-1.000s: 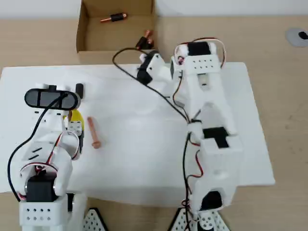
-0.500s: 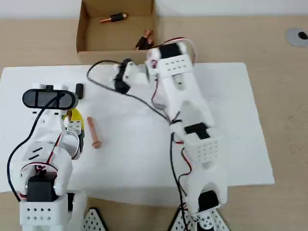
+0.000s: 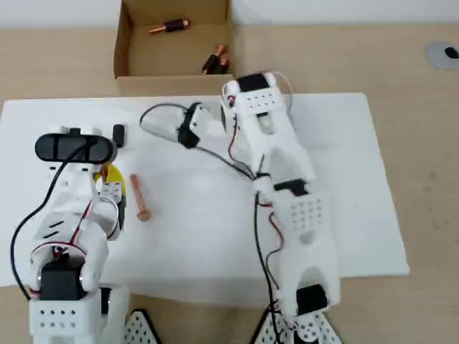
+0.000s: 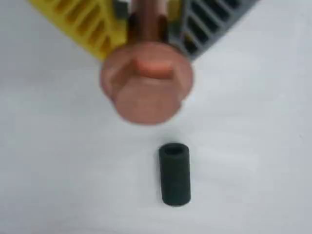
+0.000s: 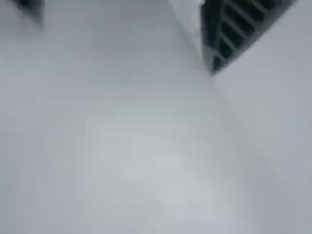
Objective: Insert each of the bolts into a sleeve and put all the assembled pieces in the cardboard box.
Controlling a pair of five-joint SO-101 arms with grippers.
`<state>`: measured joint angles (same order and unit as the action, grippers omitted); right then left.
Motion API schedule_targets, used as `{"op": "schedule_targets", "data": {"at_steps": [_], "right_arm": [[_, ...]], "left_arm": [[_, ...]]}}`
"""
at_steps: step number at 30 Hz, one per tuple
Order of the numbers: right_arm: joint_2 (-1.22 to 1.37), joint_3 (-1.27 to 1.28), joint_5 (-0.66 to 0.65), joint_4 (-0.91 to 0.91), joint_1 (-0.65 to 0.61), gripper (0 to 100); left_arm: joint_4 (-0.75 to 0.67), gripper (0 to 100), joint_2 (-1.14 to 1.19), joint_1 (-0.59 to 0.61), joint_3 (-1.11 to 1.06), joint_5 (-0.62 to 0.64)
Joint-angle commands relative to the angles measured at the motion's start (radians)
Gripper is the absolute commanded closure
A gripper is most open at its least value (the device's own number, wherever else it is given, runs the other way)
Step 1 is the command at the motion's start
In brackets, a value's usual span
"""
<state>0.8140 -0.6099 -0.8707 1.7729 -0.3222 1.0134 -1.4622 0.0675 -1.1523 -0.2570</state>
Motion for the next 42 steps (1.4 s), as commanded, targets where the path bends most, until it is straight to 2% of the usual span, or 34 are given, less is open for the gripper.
{"op": "schedule_targets", "data": {"at_steps": [1, 4, 6, 17, 19, 23, 27, 35, 38, 42], "right_arm": [[0.050, -0.025, -0.006, 0.014, 0.038, 77.6], [0.044, -0.045, -0.005, 0.014, 0.038, 88.3], [0.033, -0.053, -0.003, 0.014, 0.039, 91.4], [-0.194, -0.053, 0.054, 0.014, 0.131, 91.4], [-0.245, -0.059, 0.054, 0.012, 0.137, 89.6], [-0.341, -0.137, 0.120, 0.009, 0.162, 79.6], [-0.374, -0.194, 0.198, 0.014, 0.246, 72.6], [-0.371, -0.094, 0.244, 0.014, 0.503, 72.4], [-0.369, -0.013, 0.212, 0.009, 0.526, 72.4], [-0.369, 0.081, 0.143, -0.021, 0.489, 72.4]], "left_arm": [[0.006, 99, -0.016, -0.005, 0.012, 0.008], [0.006, 99, -0.016, -0.005, 0.014, 0.008], [0.006, 99, -0.016, -0.008, 0.014, 0.009], [0.008, 99, -0.016, -0.011, 0.026, 0.011], [0.008, 99, -0.016, -0.011, 0.029, 0.011], [0.008, 99, -0.016, -0.011, 0.029, 0.012], [0.021, 99, -0.018, -0.011, 0.032, 0.012], [0.092, 99, -0.018, -0.009, 0.057, 0.012], [0.089, 99, -0.018, -0.012, 0.055, 0.025], [0.086, 99, -0.018, -0.012, 0.055, 0.068]]}}
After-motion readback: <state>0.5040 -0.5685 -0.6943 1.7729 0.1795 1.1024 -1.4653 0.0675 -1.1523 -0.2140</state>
